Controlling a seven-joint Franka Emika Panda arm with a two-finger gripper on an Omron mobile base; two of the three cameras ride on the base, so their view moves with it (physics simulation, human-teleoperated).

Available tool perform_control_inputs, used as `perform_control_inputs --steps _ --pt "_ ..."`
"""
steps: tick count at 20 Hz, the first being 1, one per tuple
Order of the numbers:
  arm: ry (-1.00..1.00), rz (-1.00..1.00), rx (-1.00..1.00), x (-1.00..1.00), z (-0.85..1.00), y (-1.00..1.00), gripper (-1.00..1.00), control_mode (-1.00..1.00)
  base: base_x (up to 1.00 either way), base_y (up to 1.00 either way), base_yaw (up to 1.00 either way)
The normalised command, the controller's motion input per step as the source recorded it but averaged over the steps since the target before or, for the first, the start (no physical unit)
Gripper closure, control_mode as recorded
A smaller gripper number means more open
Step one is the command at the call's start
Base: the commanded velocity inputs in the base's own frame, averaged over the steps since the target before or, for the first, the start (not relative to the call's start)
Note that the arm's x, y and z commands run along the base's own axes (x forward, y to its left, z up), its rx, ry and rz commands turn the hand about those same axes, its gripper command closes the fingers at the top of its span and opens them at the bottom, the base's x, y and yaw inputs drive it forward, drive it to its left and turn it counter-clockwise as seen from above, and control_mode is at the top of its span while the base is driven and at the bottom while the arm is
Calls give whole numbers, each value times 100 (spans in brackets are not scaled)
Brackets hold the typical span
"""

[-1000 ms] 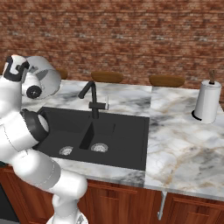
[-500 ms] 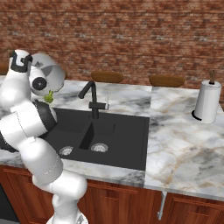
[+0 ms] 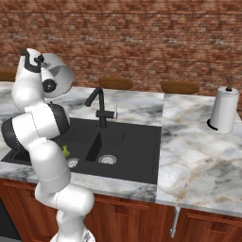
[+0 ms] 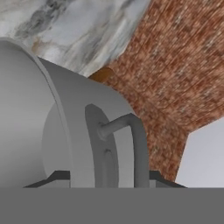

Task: Dump the broccoli from the pot into the sink. Then turn on the water and wash the broccoli. Then turn off the water and put the broccoli back in the pot.

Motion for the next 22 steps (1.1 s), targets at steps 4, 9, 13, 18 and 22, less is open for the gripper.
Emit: perform_control_inputs --steps 4,9,13,18,22 --pt "0 4 -2 15 0 13 100 -100 0 0 0" --pt "0 3 -14 2 -1 23 100 -100 0 0 0" --pt "0 7 -22 0 0 26 100 -100 0 0 0" --pt "0 12 -25 0 0 19 100 -100 0 0 0" --pt "0 12 -30 0 0 19 100 -100 0 0 0"
